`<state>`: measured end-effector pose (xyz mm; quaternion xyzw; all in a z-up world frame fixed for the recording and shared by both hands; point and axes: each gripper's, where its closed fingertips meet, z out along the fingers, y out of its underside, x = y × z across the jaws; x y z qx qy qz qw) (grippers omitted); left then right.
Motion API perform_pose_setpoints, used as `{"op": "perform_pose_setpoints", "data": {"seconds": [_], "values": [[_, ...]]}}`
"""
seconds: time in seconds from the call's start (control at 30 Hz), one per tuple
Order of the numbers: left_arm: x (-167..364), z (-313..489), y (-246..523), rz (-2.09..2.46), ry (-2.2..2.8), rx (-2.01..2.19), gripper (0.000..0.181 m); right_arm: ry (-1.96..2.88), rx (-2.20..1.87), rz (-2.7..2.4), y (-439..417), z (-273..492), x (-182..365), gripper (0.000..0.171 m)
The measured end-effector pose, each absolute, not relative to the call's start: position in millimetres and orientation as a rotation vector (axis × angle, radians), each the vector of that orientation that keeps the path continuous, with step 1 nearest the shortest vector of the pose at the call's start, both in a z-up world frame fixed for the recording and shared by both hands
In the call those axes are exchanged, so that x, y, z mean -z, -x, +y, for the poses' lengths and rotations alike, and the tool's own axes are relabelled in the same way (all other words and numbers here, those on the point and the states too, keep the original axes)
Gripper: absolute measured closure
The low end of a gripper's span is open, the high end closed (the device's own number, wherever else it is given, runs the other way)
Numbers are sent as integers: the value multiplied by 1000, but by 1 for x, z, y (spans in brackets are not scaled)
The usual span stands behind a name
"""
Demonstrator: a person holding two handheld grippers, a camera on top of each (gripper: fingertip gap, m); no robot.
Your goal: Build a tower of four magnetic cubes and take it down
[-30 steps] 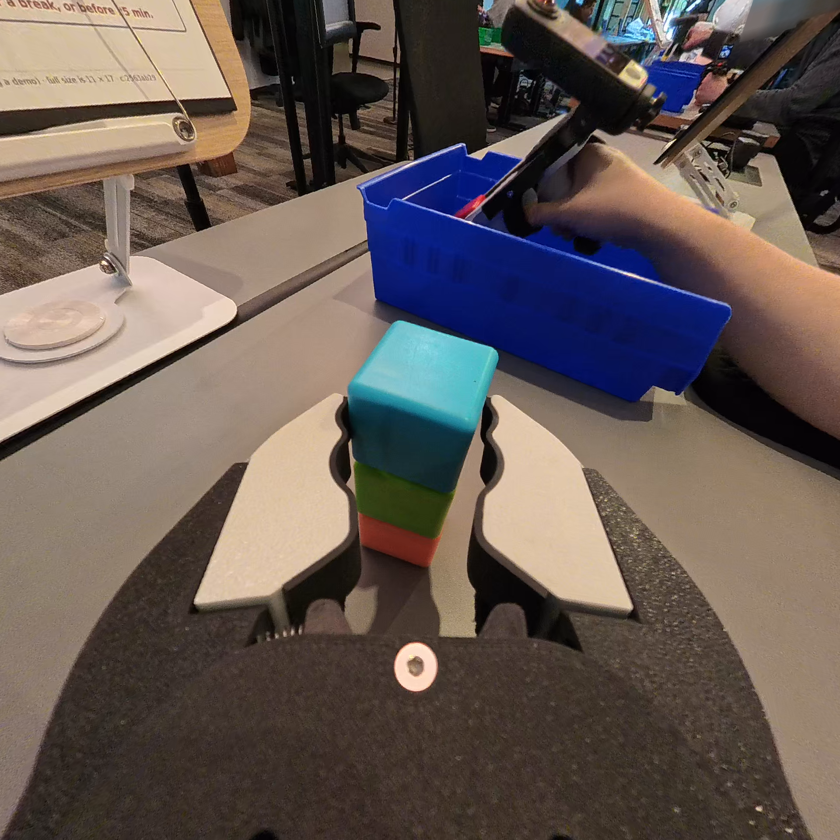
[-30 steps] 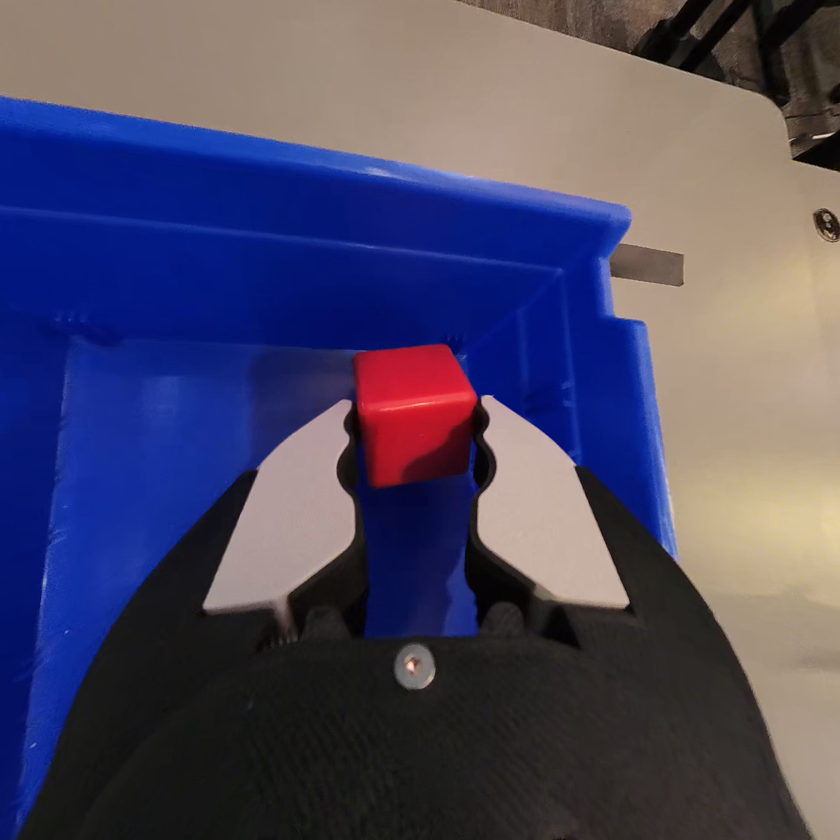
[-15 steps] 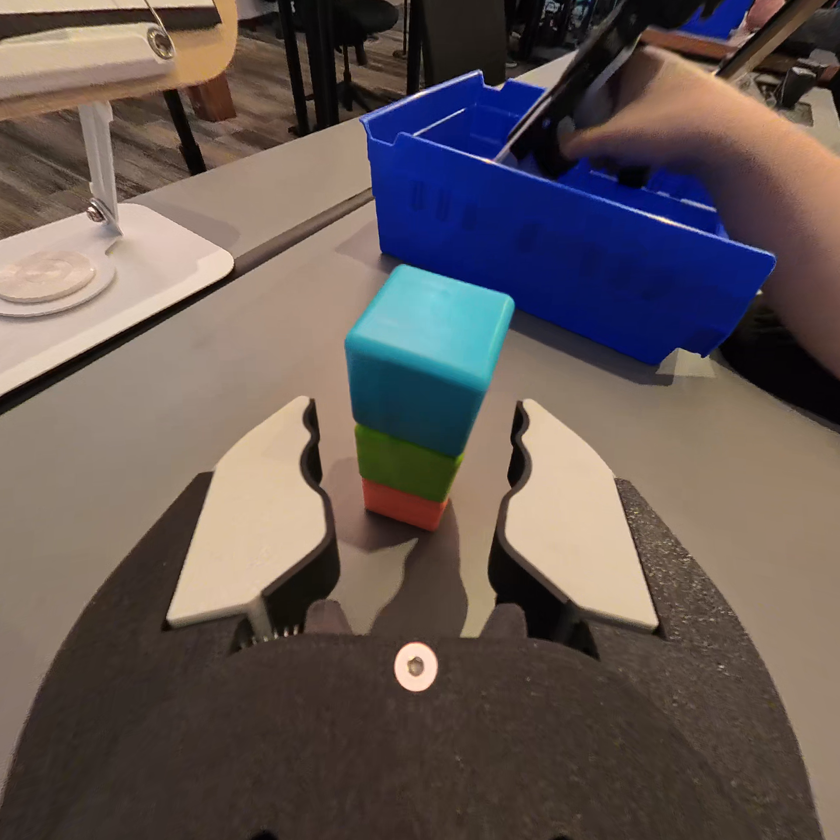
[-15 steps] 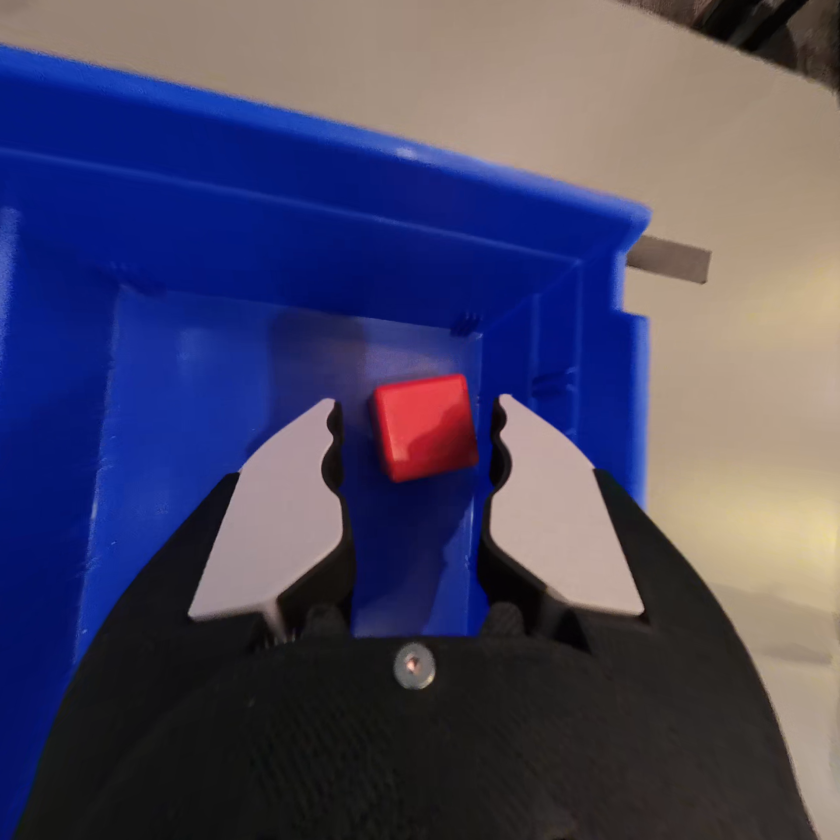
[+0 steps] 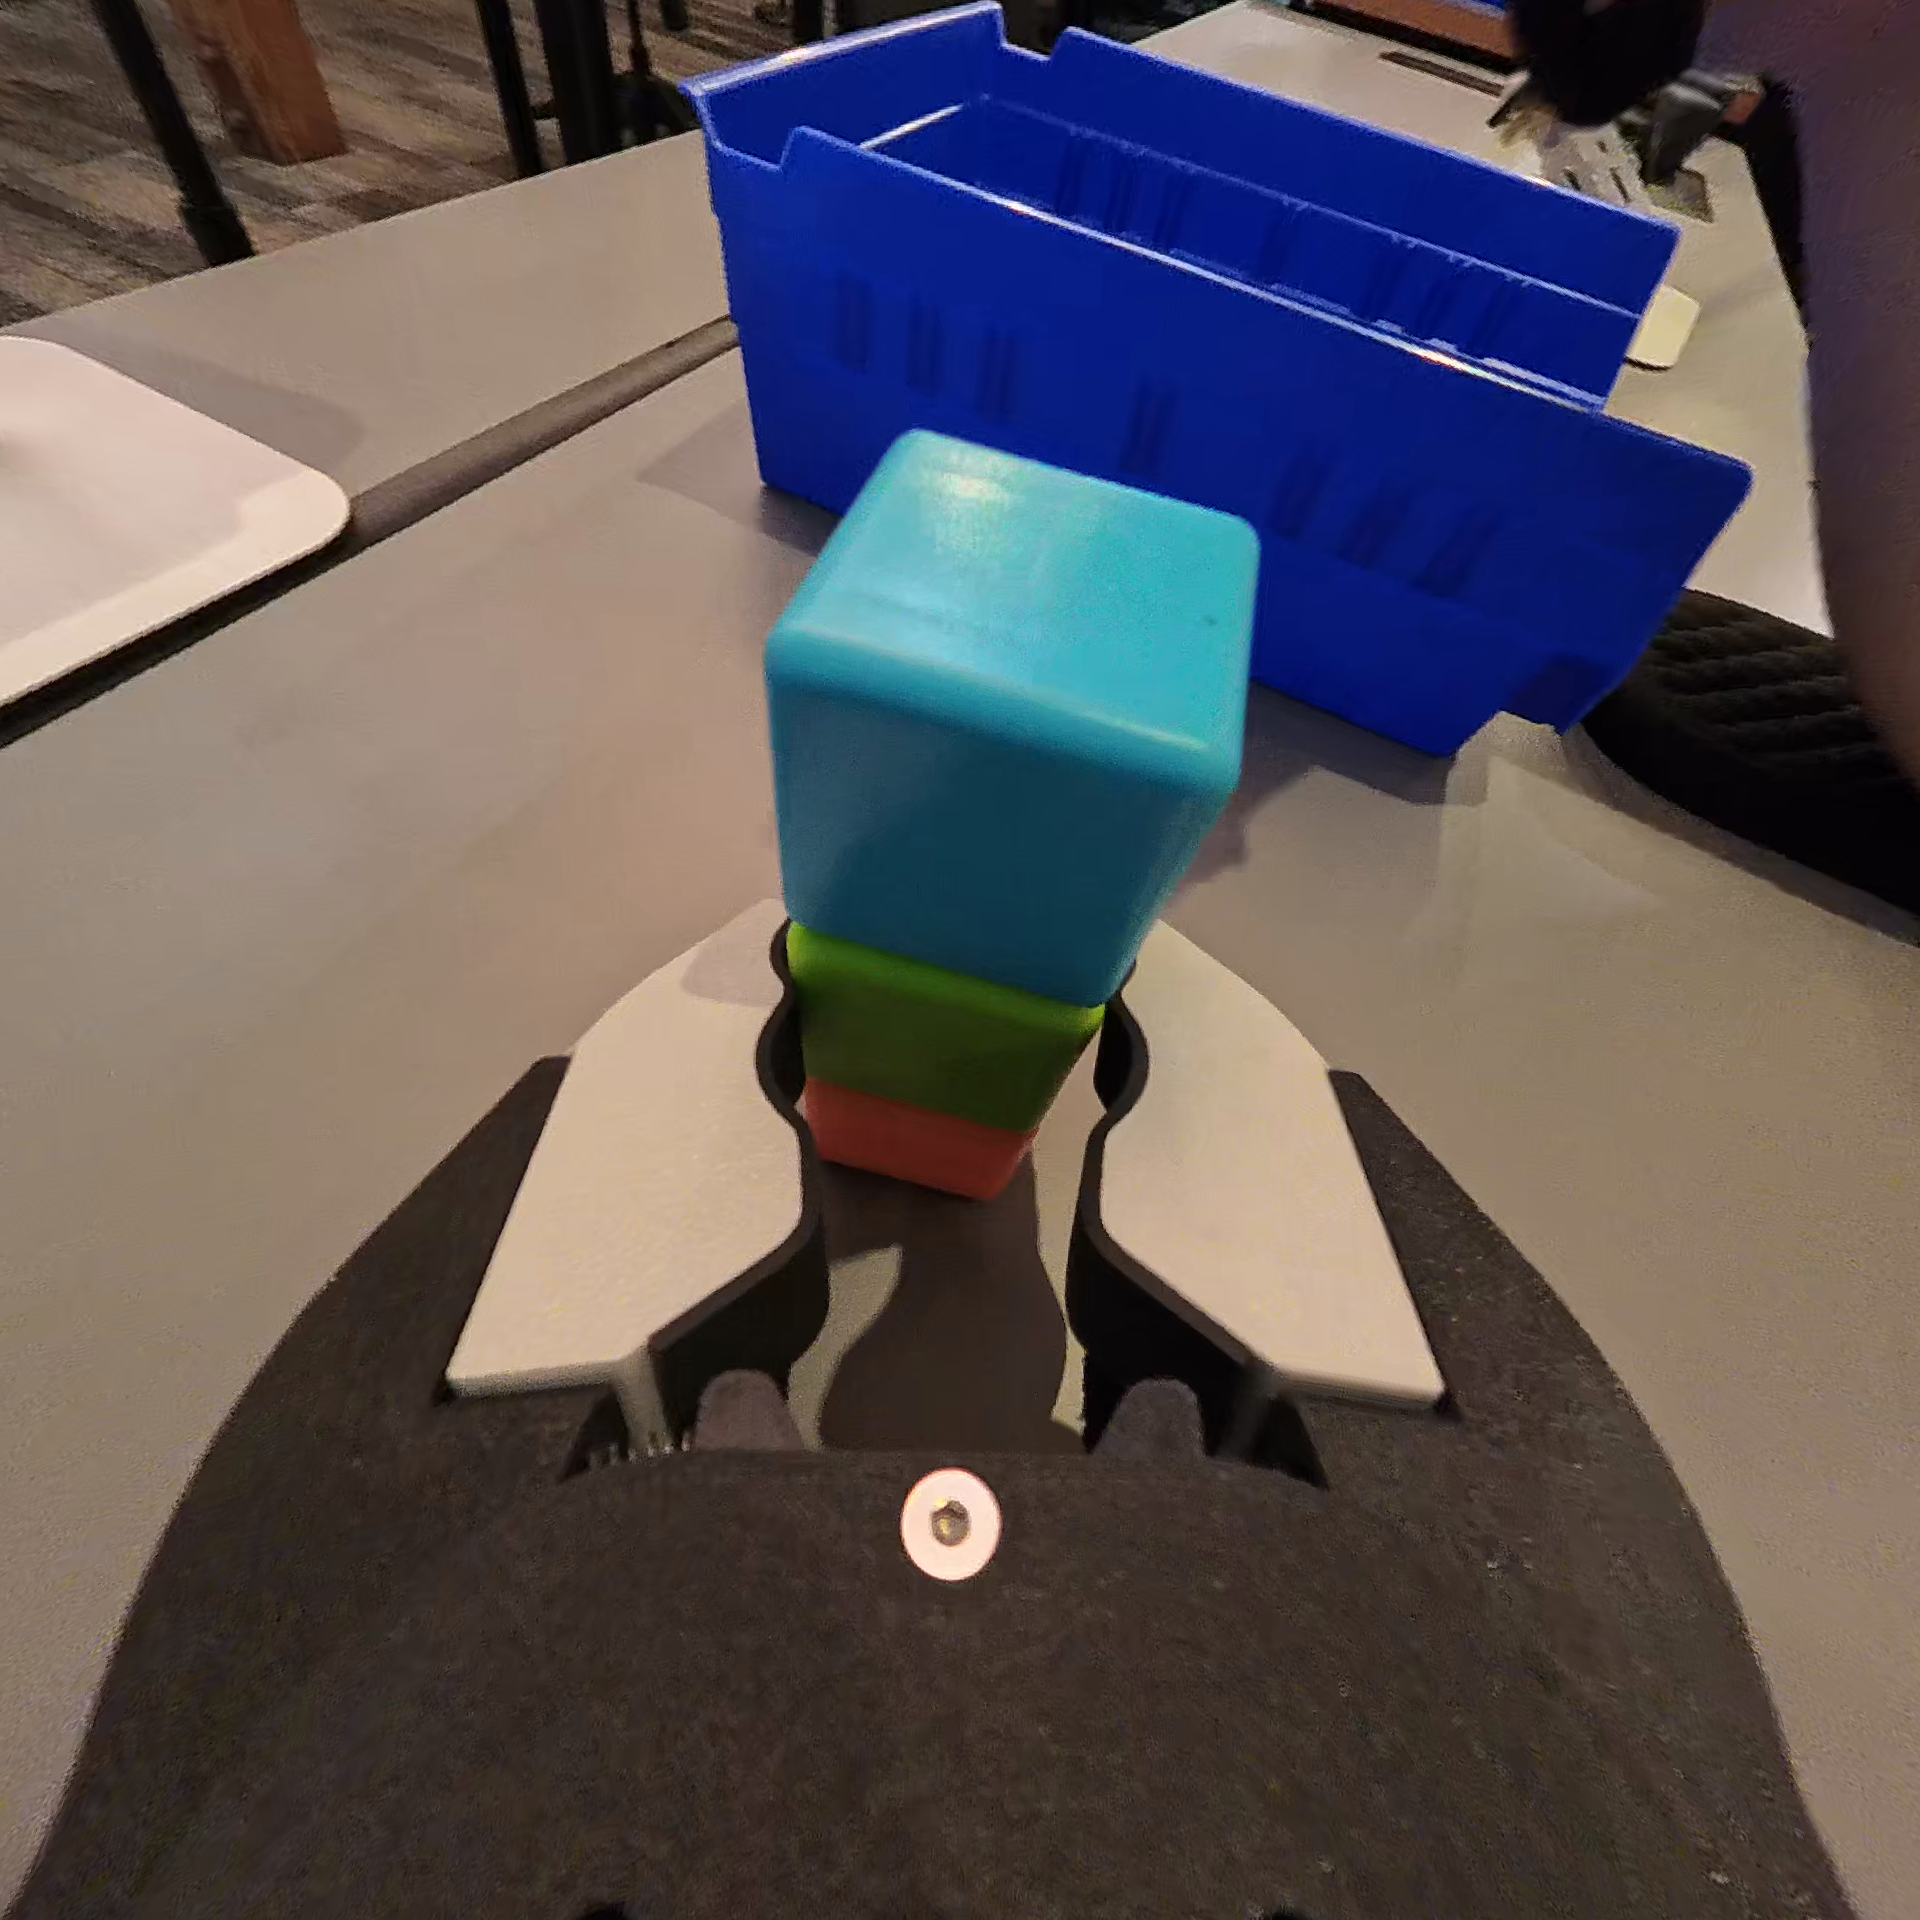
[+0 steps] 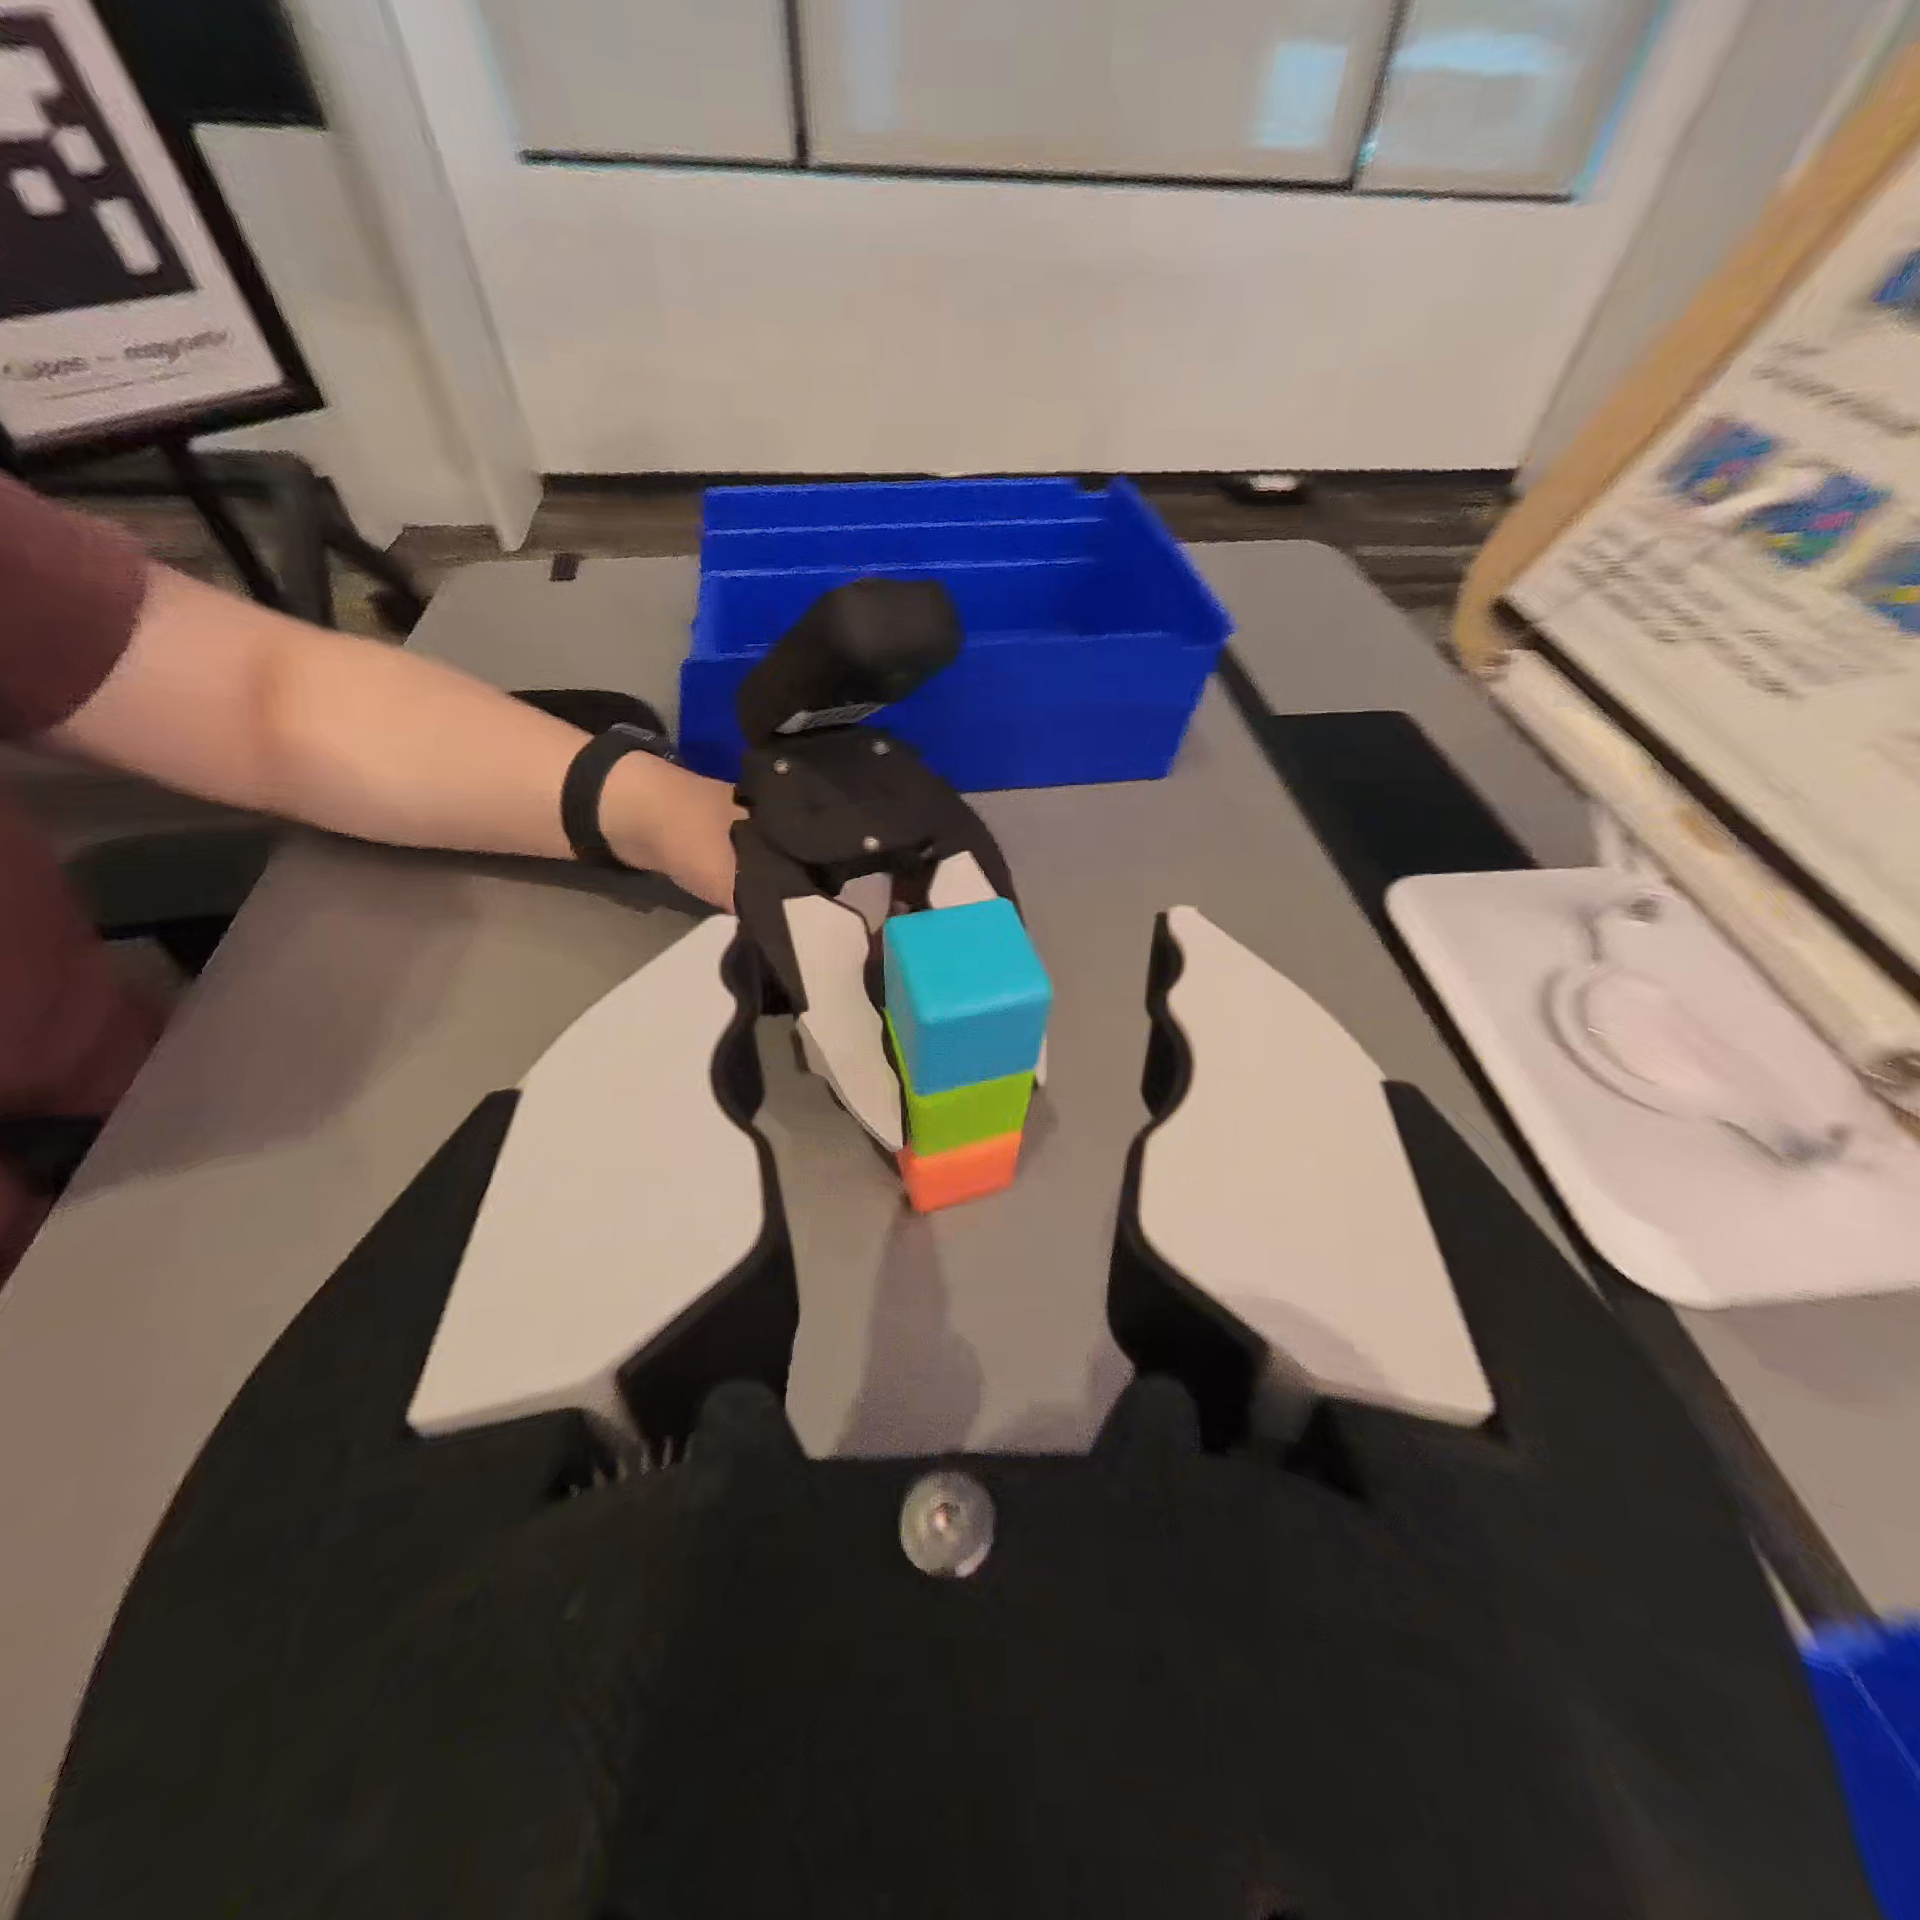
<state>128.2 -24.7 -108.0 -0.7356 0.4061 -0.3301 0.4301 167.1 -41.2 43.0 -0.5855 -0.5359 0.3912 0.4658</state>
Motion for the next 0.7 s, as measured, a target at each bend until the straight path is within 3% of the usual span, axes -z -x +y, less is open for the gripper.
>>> {"op": "perform_pose_setpoints", "data": {"seconds": [0.3,0.5,0.57,0.7], "values": [[109,-57,-129,1176,1751,903,128,1577,-843,-1600,-106,-59,37,95],[109,-59,-130,1190,1746,914,128,1644,-800,-1656,-102,-59,57,108],[109,-59,-130,1190,1746,914,128,1640,-783,-1672,-102,-59,59,121],[109,-59,-130,1201,1743,914,128,1653,-755,-1695,-102,-60,60,122]]}}
